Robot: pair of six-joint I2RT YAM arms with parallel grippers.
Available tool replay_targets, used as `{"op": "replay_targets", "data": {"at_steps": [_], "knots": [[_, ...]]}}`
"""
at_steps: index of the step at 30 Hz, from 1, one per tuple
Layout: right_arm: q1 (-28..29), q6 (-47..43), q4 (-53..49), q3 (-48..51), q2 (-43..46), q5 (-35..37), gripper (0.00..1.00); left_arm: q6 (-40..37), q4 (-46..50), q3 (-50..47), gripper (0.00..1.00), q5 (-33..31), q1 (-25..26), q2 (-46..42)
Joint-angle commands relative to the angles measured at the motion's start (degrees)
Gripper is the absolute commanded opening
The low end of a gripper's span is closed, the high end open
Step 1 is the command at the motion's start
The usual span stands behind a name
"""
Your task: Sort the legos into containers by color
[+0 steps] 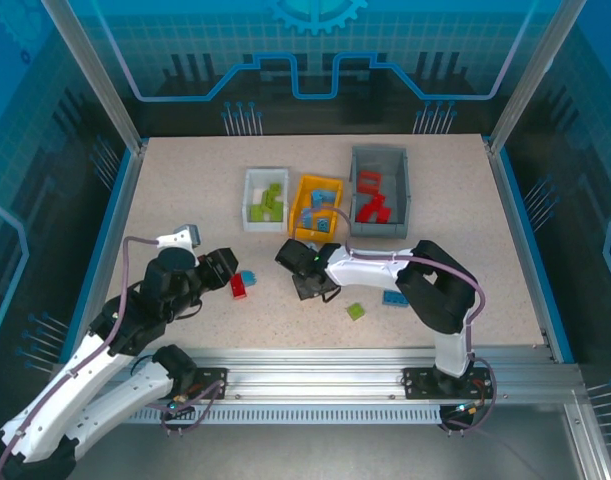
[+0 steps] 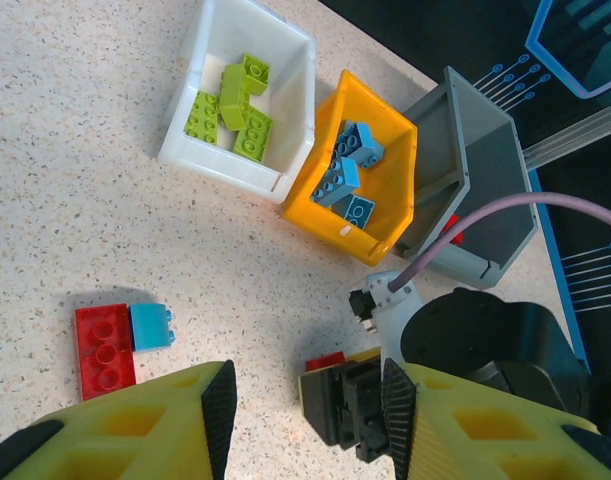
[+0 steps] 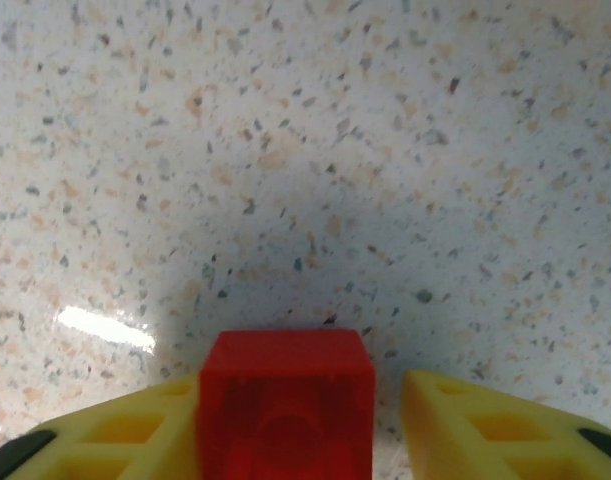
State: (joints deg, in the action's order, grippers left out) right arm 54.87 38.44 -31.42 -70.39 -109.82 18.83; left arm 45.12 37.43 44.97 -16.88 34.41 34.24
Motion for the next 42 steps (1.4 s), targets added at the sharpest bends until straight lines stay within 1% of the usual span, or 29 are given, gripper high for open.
{"op": "replay_targets", "data": {"at_steps": [1,4,7,9,13,16,18,20,22,23,25,27,30,33,36,41,42], "knots": [[-1.0,-0.1,1.1,-1.8,-1.3,-1.1,0.45,0.0,-0.5,-0.9,0.46,1.1,0.1,0.6],[-1.1,-0.5,1.6,-1.8,-1.2,-1.0,0.38,0.0,-1.2,-1.0,0.46,1.6,0.1,1.1],[-1.1,-0.6,1.8,-1.0,0.9,-0.2,0.31,0.0,-2.1,-1.1,0.46,2.4,0.1,1.8],[-1.1,-0.5,0.7,-0.2,4.3,1.6,0.29,-0.3,-3.2,-1.0,0.46,3.4,0.2,2.4],[-2.7,-1.1,-2.3,1.6,14.5,5.9,0.29,-1.4,-6.4,0.5,0.46,7.4,0.2,5.3],[-7.7,-2.0,-3.8,3.1,21.4,6.2,0.29,-2.2,-9.9,2.6,0.46,11.3,0.2,9.3],[-13.3,-3.5,-2.7,4.1,24.5,3.6,0.3,-2.9,-12.7,4.7,0.46,13.8,0.6,13.2],[-19.4,-5.1,-1.5,3.5,24.7,0.0,0.3,-4.2,-14.6,7.5,0.46,13.4,2.7,17.0],[-24.6,-6.3,0.2,2.0,23.4,-3.6,0.3,-6.7,-15.5,12.0,0.46,11.0,6.3,22.4],[-27.6,-7.0,1.4,0.5,21.7,-6.7,0.3,-8.3,-15.4,15.1,0.46,9.3,8.6,25.4],[-32.0,-7.3,2.0,-2.8,17.9,-10.8,0.3,-11.6,-14.8,21.2,0.46,5.4,13.6,31.7],[-35.5,-7.7,2.4,-7.1,13.1,-14.1,0.29,-15.0,-15.0,27.0,0.46,1.1,18.2,37.9],[-39.5,-7.4,1.4,-13.5,5.8,-18.3,0.29,-19.0,-14.9,33.9,0.47,-4.2,22.6,45.8],[-41.7,-7.4,-1.1,-20.4,-1.1,-20.6,0.29,-20.8,-16.3,38.0,0.47,-5.6,24.6,51.2],[-43.0,-7.1,-3.8,-26.7,-7.2,-21.9,0.29,-22.0,-17.5,40.1,0.47,-5.8,26.0,54.7],[-43.3,-7.2,-6.7,-34.2,-13.9,-23.2,0.31,-21.9,-17.9,40.3,0.47,-5.6,26.7,57.1],[-43.3,-7.2,-7.2,-35.2,-14.7,-23.2,0.33,-21.8,-17.9,39.9,0.47,-5.6,26.9,57.3]]}}
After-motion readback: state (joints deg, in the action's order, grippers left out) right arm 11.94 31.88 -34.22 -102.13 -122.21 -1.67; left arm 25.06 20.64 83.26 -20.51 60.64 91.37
